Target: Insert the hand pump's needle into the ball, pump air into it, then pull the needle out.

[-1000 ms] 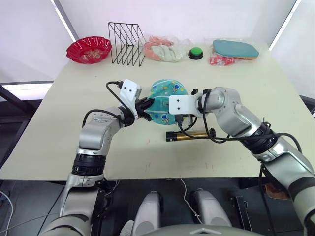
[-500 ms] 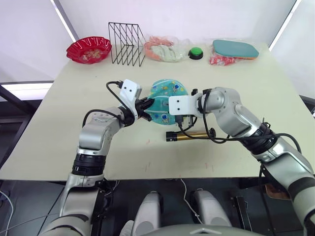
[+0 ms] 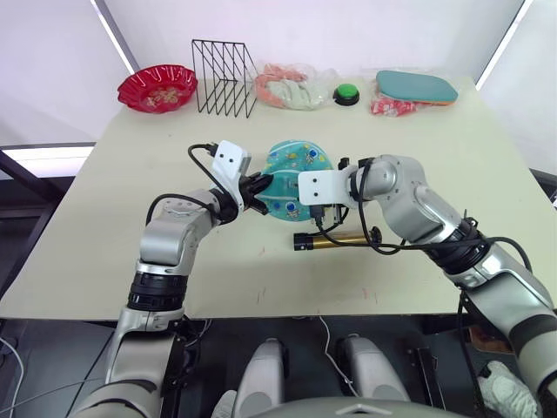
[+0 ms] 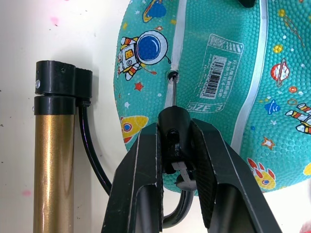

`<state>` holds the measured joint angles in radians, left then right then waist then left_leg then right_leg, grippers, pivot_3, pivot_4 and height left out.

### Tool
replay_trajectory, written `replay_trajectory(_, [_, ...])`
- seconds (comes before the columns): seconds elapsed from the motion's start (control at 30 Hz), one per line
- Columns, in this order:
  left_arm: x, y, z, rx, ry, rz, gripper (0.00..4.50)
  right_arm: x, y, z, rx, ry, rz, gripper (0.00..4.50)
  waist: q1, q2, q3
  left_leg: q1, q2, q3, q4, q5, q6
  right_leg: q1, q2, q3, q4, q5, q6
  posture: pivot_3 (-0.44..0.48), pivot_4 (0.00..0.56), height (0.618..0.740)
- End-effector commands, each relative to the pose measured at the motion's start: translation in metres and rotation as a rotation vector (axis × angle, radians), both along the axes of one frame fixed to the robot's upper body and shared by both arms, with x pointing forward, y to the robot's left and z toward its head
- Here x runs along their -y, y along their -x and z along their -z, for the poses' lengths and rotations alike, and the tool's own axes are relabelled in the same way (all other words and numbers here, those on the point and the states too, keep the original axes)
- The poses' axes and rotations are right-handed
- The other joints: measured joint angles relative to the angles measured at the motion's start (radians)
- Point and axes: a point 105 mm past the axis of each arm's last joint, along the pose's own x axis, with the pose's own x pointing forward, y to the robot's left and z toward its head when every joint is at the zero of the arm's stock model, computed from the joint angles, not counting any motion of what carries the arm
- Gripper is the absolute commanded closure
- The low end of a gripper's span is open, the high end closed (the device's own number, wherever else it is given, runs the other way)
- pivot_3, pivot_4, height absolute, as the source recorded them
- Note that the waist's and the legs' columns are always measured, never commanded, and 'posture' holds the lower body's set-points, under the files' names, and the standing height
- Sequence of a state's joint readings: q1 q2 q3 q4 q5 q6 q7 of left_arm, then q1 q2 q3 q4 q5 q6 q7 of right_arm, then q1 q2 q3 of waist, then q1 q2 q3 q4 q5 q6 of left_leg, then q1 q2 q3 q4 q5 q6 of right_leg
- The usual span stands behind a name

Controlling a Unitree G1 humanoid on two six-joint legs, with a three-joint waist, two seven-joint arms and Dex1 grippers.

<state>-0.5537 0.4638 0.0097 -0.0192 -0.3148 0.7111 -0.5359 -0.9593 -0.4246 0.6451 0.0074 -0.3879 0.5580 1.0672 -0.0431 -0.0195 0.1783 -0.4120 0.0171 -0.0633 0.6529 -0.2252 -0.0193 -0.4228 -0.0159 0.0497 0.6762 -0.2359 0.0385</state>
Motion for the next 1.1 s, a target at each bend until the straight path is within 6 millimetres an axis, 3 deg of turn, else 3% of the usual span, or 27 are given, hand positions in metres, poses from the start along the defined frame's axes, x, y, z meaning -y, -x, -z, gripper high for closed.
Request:
replay_trajectory(0.03, [0.0049, 0.0017, -0.0091, 0.038, 0.009, 0.023, 4.50, -0.0024, 0.0061, 0.0092, -0.036, 0.011, -0.023, 4.19, 0.000, 0.000, 0.000, 0.000, 0.000, 0.000, 0.000, 0.000, 0.000, 0.000, 0.000, 0.000, 0.000, 0.000, 0.000, 0.000, 0.150, 0.740])
replay_trajectory(0.9, [0.0076, 0.0027, -0.0090, 0.040, 0.010, 0.028, 4.50, -0.0090, 0.0094, 0.0129, -0.037, 0.035, -0.051, 4.19, 0.000, 0.000, 0.000, 0.000, 0.000, 0.000, 0.000, 0.000, 0.000, 0.000, 0.000, 0.000, 0.000, 0.000, 0.000, 0.000, 0.150, 0.740])
replay_trajectory(1.1, [0.0100, 0.0031, -0.0070, 0.041, -0.001, 0.037, 4.50, -0.0107, 0.0023, 0.0093, -0.030, 0.101, -0.049, 4.19, -0.001, 0.000, 0.000, 0.001, 0.000, 0.000, 0.000, 0.000, 0.000, 0.000, 0.000, 0.000, 0.000, 0.000, 0.000, 0.000, 0.150, 0.740])
